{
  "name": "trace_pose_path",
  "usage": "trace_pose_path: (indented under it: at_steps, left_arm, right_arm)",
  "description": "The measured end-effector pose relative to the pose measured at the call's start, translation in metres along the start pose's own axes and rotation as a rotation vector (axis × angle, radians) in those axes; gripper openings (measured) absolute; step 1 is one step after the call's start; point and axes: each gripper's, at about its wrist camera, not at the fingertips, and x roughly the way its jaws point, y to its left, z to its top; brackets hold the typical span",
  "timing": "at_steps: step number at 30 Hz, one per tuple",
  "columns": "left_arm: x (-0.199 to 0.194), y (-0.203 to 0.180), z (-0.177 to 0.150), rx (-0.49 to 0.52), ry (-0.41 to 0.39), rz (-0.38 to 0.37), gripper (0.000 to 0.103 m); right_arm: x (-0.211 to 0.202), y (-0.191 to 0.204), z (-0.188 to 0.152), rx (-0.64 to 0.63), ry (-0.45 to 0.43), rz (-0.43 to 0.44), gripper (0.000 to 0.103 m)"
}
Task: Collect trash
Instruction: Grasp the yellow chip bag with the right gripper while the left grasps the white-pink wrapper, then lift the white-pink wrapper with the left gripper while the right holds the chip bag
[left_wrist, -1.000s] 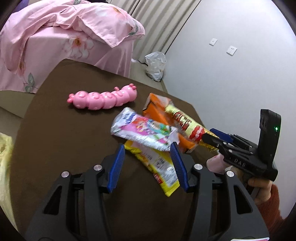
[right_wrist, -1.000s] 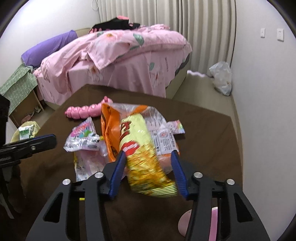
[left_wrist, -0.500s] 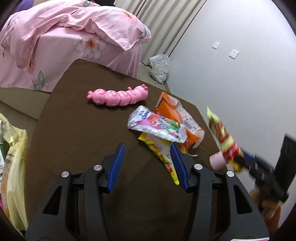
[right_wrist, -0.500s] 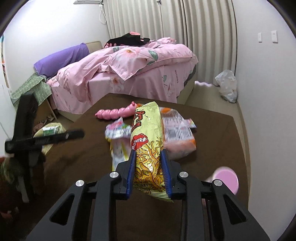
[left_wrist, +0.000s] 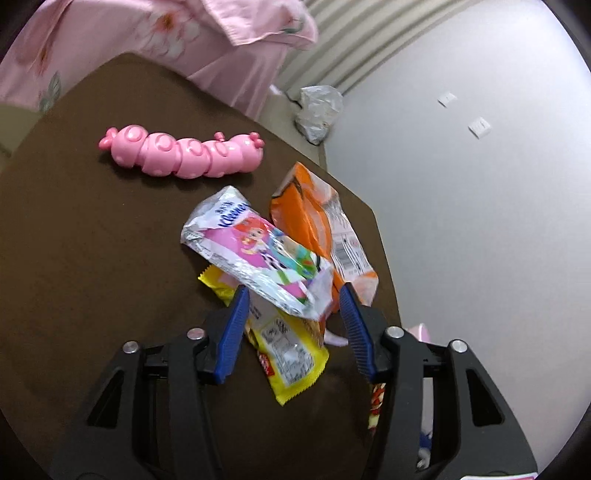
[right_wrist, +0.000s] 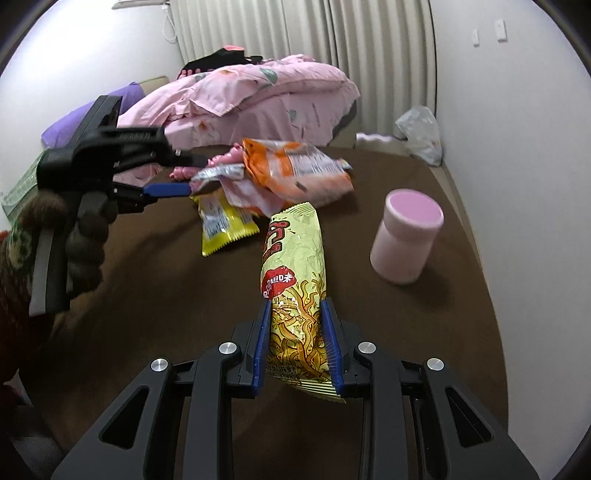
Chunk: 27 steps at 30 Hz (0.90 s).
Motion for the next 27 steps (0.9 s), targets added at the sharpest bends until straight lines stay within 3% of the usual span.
trace_pose_path:
  at_steps: [3, 6, 18, 24, 25, 27]
  left_arm:
    - [0.002, 0.005, 0.001, -0.004, 0.022, 0.049, 0.01]
    - [-0.013, 0.006, -0.005, 0.049, 0.024, 0.055, 0.006]
    - [-0.096, 0.027, -0.053, 0.2, 0.149, 0.04, 0.005]
    - [-0.117, 0.046, -0.059, 0.217, 0.107, 0.13, 0.006]
    - [-0.117, 0.048, -0.058, 0.209, 0.094, 0.142, 0.007]
    - [-0.118, 0.051, -0.055, 0.194, 0.06, 0.168, 0.022]
  right_arm:
    - [0.0, 0.0, -0.002, 0.009, 0.002, 0.017, 0.026]
    - [-0.001, 0.002, -0.001, 0.003, -0.013, 0.025, 0.026]
    - [0.004, 0.02, 0.011, -0.003, -0.014, 0.096, 0.026]
    - [0.007, 0.032, 0.011, -0.021, 0.0, 0.111, 0.026]
    - [0.008, 0.033, 0.011, -0.023, 0.004, 0.113, 0.026]
    - [0.009, 0.036, 0.01, -0.03, 0.015, 0.116, 0.027]
